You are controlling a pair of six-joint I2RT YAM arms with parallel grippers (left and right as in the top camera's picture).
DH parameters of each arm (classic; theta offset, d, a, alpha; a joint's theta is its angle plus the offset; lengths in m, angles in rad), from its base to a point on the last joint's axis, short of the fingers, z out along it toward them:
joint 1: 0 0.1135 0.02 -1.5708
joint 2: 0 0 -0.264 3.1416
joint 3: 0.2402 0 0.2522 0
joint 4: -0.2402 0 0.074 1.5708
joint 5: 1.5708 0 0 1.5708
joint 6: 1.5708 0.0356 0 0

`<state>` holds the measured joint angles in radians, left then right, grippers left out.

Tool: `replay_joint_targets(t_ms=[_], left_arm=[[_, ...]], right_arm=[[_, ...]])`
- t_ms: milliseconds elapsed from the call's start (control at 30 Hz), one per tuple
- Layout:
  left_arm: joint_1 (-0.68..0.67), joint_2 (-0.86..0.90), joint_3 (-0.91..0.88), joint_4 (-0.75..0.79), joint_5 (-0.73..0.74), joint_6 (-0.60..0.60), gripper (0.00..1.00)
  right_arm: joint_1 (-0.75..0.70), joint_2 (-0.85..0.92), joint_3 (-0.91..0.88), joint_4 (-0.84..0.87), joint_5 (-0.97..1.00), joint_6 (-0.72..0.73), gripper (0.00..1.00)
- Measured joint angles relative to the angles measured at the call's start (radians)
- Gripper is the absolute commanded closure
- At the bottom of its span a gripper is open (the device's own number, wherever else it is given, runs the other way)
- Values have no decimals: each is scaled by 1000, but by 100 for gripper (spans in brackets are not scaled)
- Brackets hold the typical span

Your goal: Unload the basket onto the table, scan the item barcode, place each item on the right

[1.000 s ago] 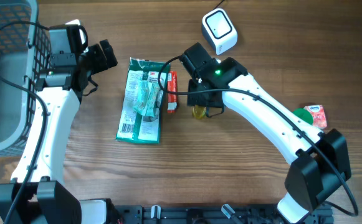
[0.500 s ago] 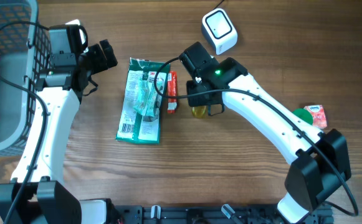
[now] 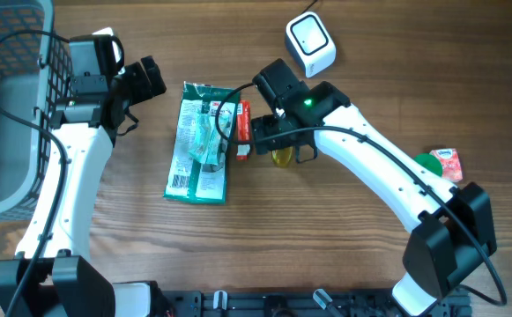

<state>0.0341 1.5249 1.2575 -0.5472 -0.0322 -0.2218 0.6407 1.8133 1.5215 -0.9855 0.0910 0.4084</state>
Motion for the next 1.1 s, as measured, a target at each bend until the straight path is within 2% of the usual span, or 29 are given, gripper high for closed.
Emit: replay_joint_targets(t_ms=[200,233,300,367,567,800,1100], left_arm=[[0,0,0,0,0,0,0],[0,0,0,0,0,0,0],[0,0,0,0,0,0,0],[0,0,0,0,0,0,0],[0,0,0,0,0,0,0],[0,0,0,0,0,0,0],[0,0,0,0,0,0,0]], right_arm=[[0,0,-3,42,0,43,1],[0,0,-3,46,-1,44,3],[0,0,-3,46,-10,42,16],[0,0,-3,45,-19,39,23],[0,0,-3,16,-24,40,25],[0,36,-4,22,-23,40,38],[0,38,-8,23,-19,71,38]])
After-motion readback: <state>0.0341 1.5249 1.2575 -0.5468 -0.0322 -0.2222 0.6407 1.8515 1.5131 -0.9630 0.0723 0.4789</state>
